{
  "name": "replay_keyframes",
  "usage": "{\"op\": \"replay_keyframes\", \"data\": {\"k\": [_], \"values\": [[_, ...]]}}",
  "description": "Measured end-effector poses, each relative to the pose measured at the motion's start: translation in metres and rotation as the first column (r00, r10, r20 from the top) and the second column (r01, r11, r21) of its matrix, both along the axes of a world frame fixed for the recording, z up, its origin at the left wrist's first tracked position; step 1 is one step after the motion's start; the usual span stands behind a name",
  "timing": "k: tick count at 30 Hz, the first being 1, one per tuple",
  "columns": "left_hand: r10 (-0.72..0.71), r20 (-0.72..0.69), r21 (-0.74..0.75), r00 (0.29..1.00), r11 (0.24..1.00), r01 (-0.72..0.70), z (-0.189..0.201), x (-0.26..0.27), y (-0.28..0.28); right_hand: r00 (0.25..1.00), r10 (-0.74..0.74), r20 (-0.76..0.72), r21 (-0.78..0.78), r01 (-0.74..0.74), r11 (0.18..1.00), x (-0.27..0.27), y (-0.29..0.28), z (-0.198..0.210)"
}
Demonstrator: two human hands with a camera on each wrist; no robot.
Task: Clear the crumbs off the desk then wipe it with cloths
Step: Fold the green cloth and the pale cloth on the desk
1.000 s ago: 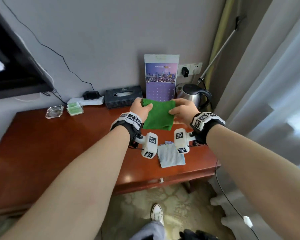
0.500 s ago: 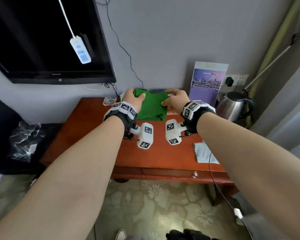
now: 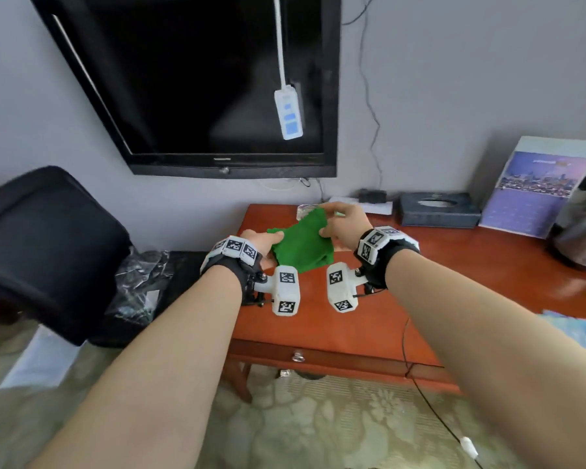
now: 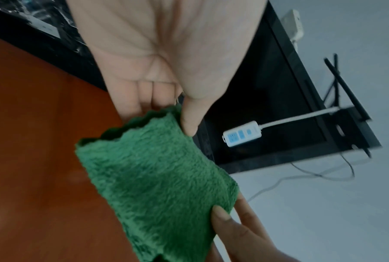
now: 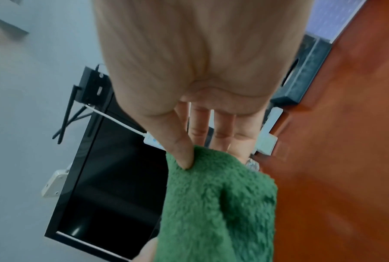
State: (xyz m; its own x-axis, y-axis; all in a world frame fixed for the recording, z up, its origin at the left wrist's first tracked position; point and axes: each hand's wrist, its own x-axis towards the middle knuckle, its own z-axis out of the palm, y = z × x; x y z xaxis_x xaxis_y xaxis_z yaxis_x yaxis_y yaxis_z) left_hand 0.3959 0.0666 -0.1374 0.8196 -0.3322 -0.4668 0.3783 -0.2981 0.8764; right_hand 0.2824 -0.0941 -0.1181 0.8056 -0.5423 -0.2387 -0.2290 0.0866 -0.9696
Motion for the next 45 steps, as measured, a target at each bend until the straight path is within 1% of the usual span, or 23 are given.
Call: {"op": "replay_keyframes", "data": {"k": [2, 4, 8, 13, 15, 17, 20, 23, 26, 29, 33, 36, 38, 41, 45], "values": [[-0.024, -0.037, -0.004, 0.999, 1.000, 0.024, 0.002, 0.019, 0.025, 1.000, 0.003, -0.024, -0.002, -0.003, 1.000, 0.030, 0.021, -0.006], [-0.049, -0.034, 0.039, 0.998, 0.998, 0.050, -0.004, 0.039, 0.044, 0.998, 0.005, -0.067, -0.011, -0.005, 1.000, 0.055, 0.036, -0.014], [-0.051, -0.052, 0.035, 0.997, 0.998, 0.053, -0.016, 0.078, 0.066, 0.989, -0.006, -0.146, 0.021, 0.009, 1.000, 0.098, 0.053, -0.035], [-0.040, -0.088, 0.065, 0.995, 0.997, 0.046, -0.053, 0.123, 0.070, 0.973, 0.009, -0.231, 0.083, 0.011, 0.997, 0.148, 0.054, -0.075], [-0.045, -0.084, 0.082, 0.995, 0.995, 0.052, -0.070, 0.148, 0.063, 0.962, -0.005, -0.273, 0.102, 0.034, 0.994, 0.170, 0.049, -0.096], [-0.068, -0.073, 0.132, 0.995, 0.988, 0.078, -0.090, 0.176, 0.051, 0.947, 0.000, -0.322, 0.104, 0.035, 0.994, 0.195, 0.039, -0.120], [-0.140, -0.014, 0.275, 0.990, 0.951, 0.138, -0.117, 0.217, 0.031, 0.925, 0.022, -0.380, 0.143, 0.035, 0.989, 0.233, 0.021, -0.152], [-0.280, 0.049, 0.436, 0.959, 0.869, 0.232, -0.141, 0.250, 0.013, 0.901, 0.040, -0.432, 0.210, 0.057, 0.976, 0.263, 0.010, -0.169], [-0.346, 0.065, 0.516, 0.936, 0.815, 0.266, -0.159, 0.278, -0.002, 0.892, 0.077, -0.446, 0.278, 0.056, 0.959, 0.289, 0.005, -0.183], [-0.367, 0.069, 0.558, 0.928, 0.785, 0.269, -0.175, 0.298, -0.009, 0.879, 0.106, -0.466, 0.285, 0.036, 0.958, 0.308, 0.000, -0.200], [-0.373, 0.044, 0.565, 0.927, 0.774, 0.284, -0.193, 0.319, -0.016, 0.864, 0.124, -0.488, 0.342, 0.059, 0.938, 0.324, -0.006, -0.218], [-0.332, -0.019, 0.519, 0.943, 0.803, 0.293, -0.212, 0.339, -0.020, 0.862, 0.115, -0.493, 0.375, 0.091, 0.923, 0.336, -0.011, -0.226], [-0.331, -0.042, 0.500, 0.943, 0.810, 0.307, -0.227, 0.352, -0.022, 0.860, 0.109, -0.499, 0.380, 0.105, 0.919, 0.344, -0.015, -0.230], [-0.372, -0.058, 0.492, 0.926, 0.797, 0.351, -0.228, 0.364, -0.027, 0.859, 0.116, -0.498, 0.385, 0.099, 0.918, 0.354, -0.019, -0.236], [-0.419, -0.030, 0.532, 0.908, 0.762, 0.369, -0.222, 0.380, -0.032, 0.867, 0.130, -0.480, 0.418, 0.096, 0.903, 0.369, -0.019, -0.240]]}}
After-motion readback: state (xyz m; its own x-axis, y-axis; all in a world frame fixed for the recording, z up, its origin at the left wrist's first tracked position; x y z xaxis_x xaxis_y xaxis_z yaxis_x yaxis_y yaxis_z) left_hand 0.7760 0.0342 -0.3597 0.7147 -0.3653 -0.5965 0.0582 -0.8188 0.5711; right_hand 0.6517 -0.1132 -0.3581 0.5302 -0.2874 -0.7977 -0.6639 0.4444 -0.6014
